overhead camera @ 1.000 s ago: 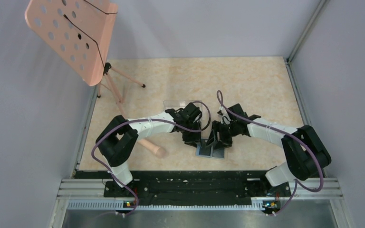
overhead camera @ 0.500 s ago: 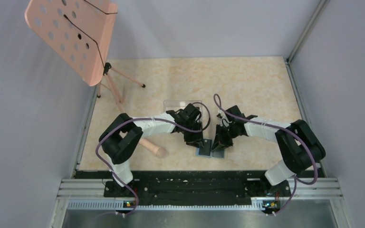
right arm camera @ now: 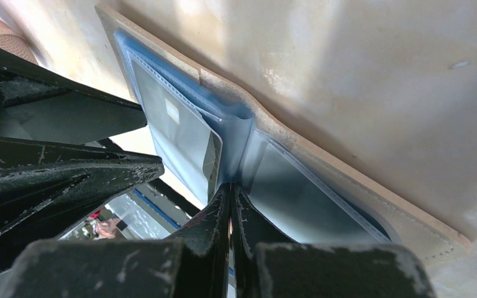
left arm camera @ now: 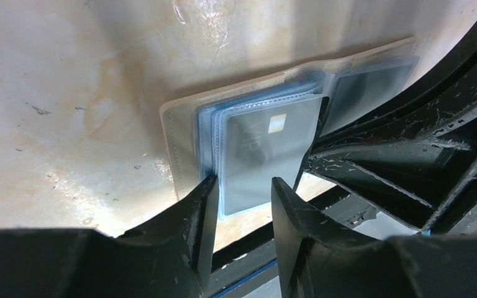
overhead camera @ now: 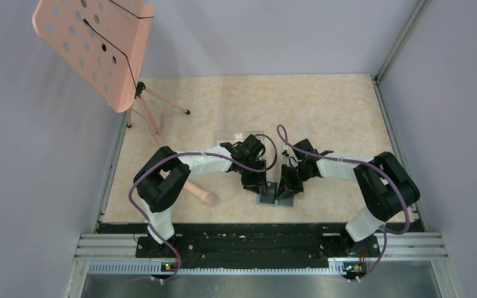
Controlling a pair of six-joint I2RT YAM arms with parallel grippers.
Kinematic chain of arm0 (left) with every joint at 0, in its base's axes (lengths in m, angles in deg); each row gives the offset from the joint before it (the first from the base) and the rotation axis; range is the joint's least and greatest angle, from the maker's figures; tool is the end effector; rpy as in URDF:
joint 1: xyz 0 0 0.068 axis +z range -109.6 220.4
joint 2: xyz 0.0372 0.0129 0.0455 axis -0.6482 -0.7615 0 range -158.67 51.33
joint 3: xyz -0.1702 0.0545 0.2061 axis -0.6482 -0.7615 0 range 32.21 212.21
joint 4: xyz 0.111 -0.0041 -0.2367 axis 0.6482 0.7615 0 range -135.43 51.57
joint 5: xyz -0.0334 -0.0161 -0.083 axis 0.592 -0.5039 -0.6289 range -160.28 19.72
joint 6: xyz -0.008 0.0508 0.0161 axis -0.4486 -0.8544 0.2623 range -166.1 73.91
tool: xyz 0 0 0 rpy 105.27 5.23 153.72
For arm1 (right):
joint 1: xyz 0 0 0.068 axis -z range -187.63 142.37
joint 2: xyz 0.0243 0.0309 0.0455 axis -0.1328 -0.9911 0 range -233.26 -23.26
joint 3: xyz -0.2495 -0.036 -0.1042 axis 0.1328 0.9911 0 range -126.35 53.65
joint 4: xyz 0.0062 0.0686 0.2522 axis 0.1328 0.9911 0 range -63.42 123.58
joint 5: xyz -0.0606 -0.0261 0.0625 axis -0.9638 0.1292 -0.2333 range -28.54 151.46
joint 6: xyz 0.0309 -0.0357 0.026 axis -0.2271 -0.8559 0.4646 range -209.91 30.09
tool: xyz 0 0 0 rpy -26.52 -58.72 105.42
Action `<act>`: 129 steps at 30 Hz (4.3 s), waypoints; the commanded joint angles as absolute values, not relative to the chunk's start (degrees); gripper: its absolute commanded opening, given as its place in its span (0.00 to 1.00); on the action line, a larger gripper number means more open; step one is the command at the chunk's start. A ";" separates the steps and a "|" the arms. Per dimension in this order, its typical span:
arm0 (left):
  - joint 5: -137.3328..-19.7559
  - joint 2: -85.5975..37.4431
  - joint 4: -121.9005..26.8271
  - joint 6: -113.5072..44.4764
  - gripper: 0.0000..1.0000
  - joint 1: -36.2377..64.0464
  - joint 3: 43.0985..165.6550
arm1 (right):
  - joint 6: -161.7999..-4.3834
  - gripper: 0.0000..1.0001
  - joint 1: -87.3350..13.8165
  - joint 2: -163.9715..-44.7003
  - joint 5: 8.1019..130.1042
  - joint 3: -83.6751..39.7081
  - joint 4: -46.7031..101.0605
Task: Put the credit cards into the card holder
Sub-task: Insert the credit card into the card holder, then turn over the card slot in the card holder.
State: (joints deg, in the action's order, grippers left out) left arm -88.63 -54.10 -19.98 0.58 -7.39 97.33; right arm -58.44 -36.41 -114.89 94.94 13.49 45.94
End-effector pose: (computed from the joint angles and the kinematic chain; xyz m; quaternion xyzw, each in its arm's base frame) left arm 0.2337 -0.2743 0.1570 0.0429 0.9648 -0.2580 0.0263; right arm 0.2194 0.1429 0.1252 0.0259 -0.9451 -0.3257 0.0046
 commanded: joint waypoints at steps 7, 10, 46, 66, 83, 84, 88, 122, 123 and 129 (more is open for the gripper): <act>-94.45 -52.56 -29.00 0.80 0.36 -8.21 97.95 | -59.98 0.00 -37.36 -116.29 94.22 13.54 44.84; -95.27 -51.41 -29.28 0.92 0.35 -8.28 98.17 | -59.95 0.00 -37.34 -116.20 94.40 13.39 44.86; -100.78 -49.86 -36.28 1.87 0.34 -10.66 100.36 | -60.68 0.00 -37.35 -115.08 95.11 12.02 46.92; -100.53 -54.41 -34.69 2.69 0.34 -10.66 100.71 | -61.03 0.13 -37.36 -102.99 89.17 5.38 60.70; -92.98 -44.05 -34.71 4.43 0.44 -5.46 87.19 | -63.53 0.00 -34.18 -104.70 95.65 6.88 56.43; -93.38 -43.77 -35.74 4.92 0.44 -4.99 85.83 | -63.30 0.00 -34.26 -105.66 96.15 6.89 55.54; -94.22 -44.17 -37.80 5.40 0.45 -4.60 84.19 | -63.10 0.00 -34.72 -109.40 95.33 6.72 53.57; -82.47 -51.81 -13.10 -2.05 0.47 -9.97 103.37 | -62.96 0.00 -35.89 -117.20 95.04 10.58 47.85; -82.20 -51.99 -12.94 -2.26 0.47 -10.24 103.63 | -62.93 0.00 -35.87 -117.15 95.04 10.65 47.83; -84.75 -53.20 -15.07 -2.71 0.43 -10.72 104.05 | -62.89 0.00 -35.85 -117.09 95.11 11.11 47.72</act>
